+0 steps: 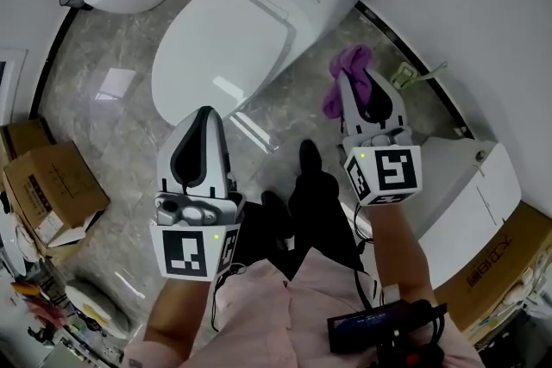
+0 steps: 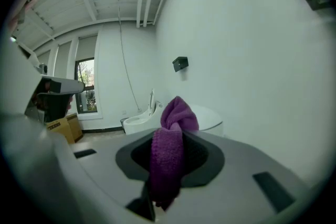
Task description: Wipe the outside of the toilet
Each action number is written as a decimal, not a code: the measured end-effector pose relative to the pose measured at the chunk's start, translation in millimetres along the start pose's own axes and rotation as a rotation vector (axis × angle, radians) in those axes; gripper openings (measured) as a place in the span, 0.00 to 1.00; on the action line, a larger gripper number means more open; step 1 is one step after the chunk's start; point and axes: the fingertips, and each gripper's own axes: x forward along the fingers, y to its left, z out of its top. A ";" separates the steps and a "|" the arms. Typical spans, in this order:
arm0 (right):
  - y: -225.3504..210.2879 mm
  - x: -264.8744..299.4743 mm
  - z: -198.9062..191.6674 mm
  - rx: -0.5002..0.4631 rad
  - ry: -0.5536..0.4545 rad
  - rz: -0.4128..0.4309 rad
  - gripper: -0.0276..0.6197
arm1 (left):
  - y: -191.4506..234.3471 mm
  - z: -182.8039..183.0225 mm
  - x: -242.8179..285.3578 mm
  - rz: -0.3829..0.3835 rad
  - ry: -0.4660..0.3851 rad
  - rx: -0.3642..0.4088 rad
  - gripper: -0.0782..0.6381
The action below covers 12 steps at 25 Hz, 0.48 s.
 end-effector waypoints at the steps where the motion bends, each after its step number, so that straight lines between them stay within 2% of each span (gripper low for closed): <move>1: -1.4 3.7 -15.0 0.004 0.004 -0.001 0.18 | -0.7 -16.1 0.3 -0.004 0.006 -0.004 0.12; 7: -16.9 24.7 -109.8 0.015 0.032 -0.001 0.18 | -14.8 -108.6 2.7 -0.042 0.036 -0.010 0.12; 12: -22.4 40.3 -178.1 0.024 0.035 0.005 0.18 | -20.6 -175.5 -0.6 -0.062 0.024 -0.015 0.12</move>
